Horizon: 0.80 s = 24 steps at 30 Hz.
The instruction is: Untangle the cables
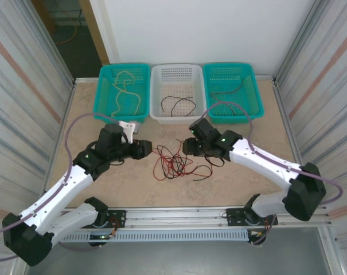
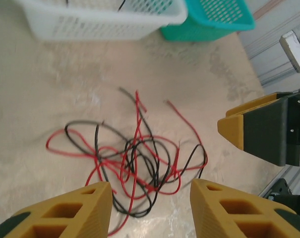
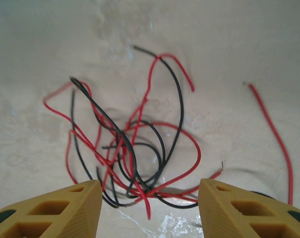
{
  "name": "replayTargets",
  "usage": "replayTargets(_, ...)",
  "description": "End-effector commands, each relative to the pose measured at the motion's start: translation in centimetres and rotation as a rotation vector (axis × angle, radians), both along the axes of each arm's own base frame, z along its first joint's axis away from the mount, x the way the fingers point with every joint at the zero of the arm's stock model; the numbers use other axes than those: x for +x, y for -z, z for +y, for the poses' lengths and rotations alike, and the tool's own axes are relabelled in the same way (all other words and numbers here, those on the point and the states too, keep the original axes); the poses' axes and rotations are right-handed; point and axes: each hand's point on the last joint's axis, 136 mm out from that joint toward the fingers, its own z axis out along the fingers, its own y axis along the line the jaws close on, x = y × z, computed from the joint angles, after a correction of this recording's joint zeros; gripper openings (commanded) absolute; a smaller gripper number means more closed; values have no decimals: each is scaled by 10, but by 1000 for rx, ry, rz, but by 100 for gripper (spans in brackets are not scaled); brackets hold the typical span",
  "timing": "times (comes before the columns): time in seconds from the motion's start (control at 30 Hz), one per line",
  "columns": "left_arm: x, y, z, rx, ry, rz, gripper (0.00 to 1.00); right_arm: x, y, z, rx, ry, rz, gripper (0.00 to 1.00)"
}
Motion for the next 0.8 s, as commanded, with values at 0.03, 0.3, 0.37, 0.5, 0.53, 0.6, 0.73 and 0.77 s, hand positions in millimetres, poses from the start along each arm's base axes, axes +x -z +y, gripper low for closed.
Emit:
replayTargets(0.03,5,0,-2,-62,-50,27,47,-8,22,17,-15,-37,70,53)
replayTargets(0.3,11,28,-7,7,-40,109,46,-2,29,-25,-201,114,39,50)
replayTargets(0.37,12,31,-10,5,-32,114,47,-6,33,-44,-208,172,59,51)
replayTargets(0.5,16,31,-16,2,-12,109,46,-16,51,-71,-211,243,124,51)
replayTargets(0.53,17,31,-17,4,-8,107,46,-16,53,-79,-225,258,128,51)
replayTargets(0.6,18,32,-19,9,3,101,46,-11,54,-97,-265,287,116,51)
replayTargets(0.73,14,30,-23,-1,25,109,46,1,68,-101,-219,265,175,48)
replayTargets(0.77,13,28,-23,-8,30,110,46,3,69,-103,-240,265,188,44)
